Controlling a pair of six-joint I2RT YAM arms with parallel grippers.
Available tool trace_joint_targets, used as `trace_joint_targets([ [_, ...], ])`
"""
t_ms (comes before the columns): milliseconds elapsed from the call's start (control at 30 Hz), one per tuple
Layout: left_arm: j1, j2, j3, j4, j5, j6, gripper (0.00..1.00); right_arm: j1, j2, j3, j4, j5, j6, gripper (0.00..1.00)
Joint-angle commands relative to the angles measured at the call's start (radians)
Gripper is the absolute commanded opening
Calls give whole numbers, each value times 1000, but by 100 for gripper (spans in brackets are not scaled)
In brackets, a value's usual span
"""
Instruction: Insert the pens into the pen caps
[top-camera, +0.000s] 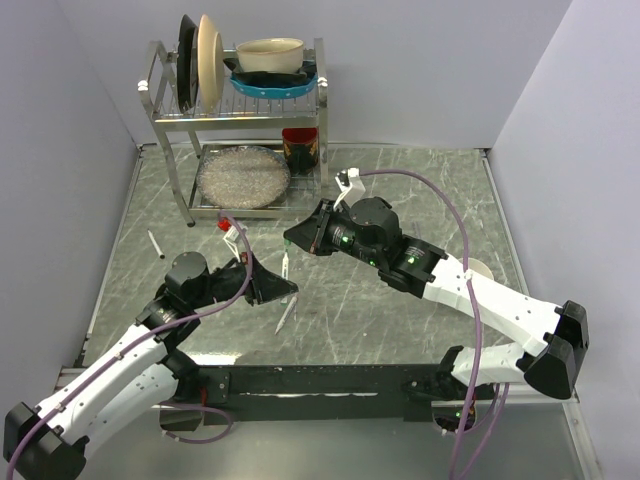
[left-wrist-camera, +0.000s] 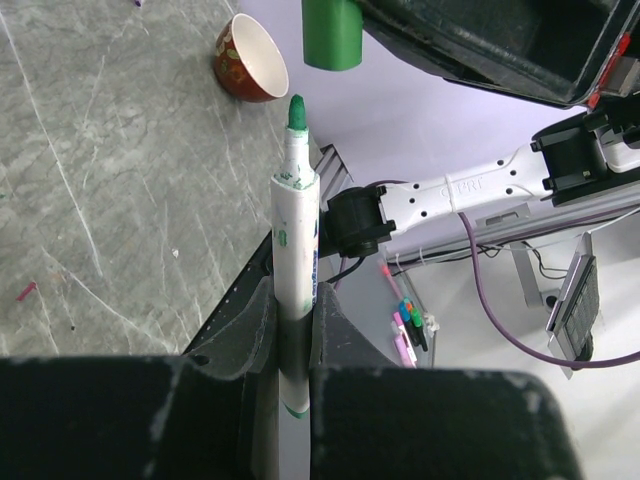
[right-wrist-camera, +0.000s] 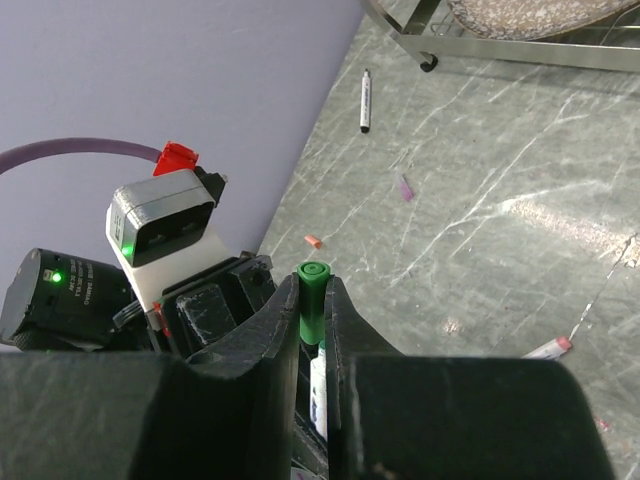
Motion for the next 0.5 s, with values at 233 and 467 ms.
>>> trace_joint_targets([
  [233, 2, -16, 3, 59, 8, -8, 1, 9, 6, 5, 35, 10, -4, 0],
  [467, 2, -13, 3, 69, 7, -13, 1, 9, 1, -7, 35, 10, -5, 0],
])
